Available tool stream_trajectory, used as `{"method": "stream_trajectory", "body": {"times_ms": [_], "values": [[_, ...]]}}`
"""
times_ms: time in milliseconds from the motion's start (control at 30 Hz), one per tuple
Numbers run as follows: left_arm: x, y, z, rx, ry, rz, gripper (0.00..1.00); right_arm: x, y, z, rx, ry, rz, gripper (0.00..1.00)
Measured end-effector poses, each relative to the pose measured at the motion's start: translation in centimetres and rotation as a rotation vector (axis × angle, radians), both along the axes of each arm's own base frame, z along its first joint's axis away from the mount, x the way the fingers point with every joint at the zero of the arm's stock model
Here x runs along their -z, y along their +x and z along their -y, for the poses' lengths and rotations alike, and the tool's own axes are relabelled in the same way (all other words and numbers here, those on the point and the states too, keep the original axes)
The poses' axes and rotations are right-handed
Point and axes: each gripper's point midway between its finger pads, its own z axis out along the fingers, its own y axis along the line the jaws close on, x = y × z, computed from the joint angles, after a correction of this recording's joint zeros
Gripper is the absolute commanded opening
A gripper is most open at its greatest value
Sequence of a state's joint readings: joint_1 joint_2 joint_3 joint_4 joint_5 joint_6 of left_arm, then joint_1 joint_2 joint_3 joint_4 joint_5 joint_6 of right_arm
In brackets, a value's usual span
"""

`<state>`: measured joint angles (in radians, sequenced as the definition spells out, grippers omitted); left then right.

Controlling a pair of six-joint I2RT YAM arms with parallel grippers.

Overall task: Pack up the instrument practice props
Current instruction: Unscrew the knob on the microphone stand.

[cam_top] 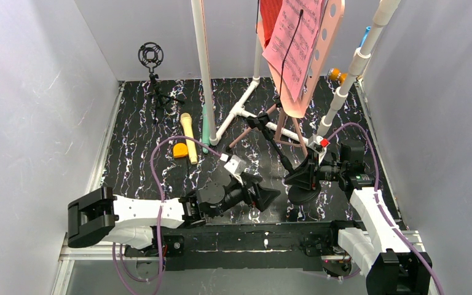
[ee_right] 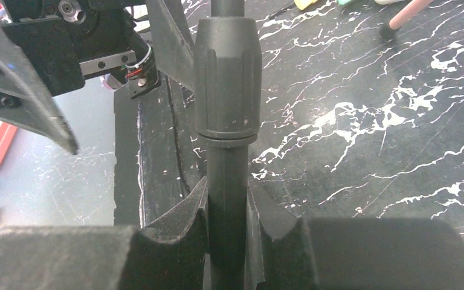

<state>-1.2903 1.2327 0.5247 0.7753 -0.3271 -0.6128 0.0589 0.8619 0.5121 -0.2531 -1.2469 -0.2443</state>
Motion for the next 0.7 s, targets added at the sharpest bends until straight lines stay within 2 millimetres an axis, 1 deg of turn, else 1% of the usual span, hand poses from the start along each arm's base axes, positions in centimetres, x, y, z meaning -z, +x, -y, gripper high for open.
{"method": "stream_trajectory", "body": {"times_ms": [67,167,233,300,500,600,700], "values": [[-0.8,-0.4,0.4,0.044,-0.029,0.066,0.98,0.0,-0.2,0.0,-0.009,0.006,-0.004,0.01],[-2.8,-0.8,1.0,0.084,-0.119,0.184,0.98,-0.1,-0.4,-0.1,-0.019,0.012,-0.001,0.01],[-3.2,-0.8,1.2,0.096,-0.147,0.242,0.98,-0.2,-0.4,-0.1,-0.025,0.015,0.004,0.01],[-3.2,-0.6,1.6,0.105,-0.152,0.278,0.98,-0.2,-0.5,-0.1,-0.030,0.019,0.005,0.01],[-3.2,0.6,2.2,0.095,-0.157,0.329,0.98,-0.3,-0.7,-0.2,-0.038,0.024,0.007,0.01],[-4.1,1.6,2.6,0.080,-0.179,0.340,0.94,-0.4,-0.7,-0.2,-0.039,0.025,0.007,0.01],[-5.2,2.7,3.0,0.067,-0.220,0.332,0.86,-0.4,-0.7,-0.2,-0.042,0.027,0.009,0.01]]}}
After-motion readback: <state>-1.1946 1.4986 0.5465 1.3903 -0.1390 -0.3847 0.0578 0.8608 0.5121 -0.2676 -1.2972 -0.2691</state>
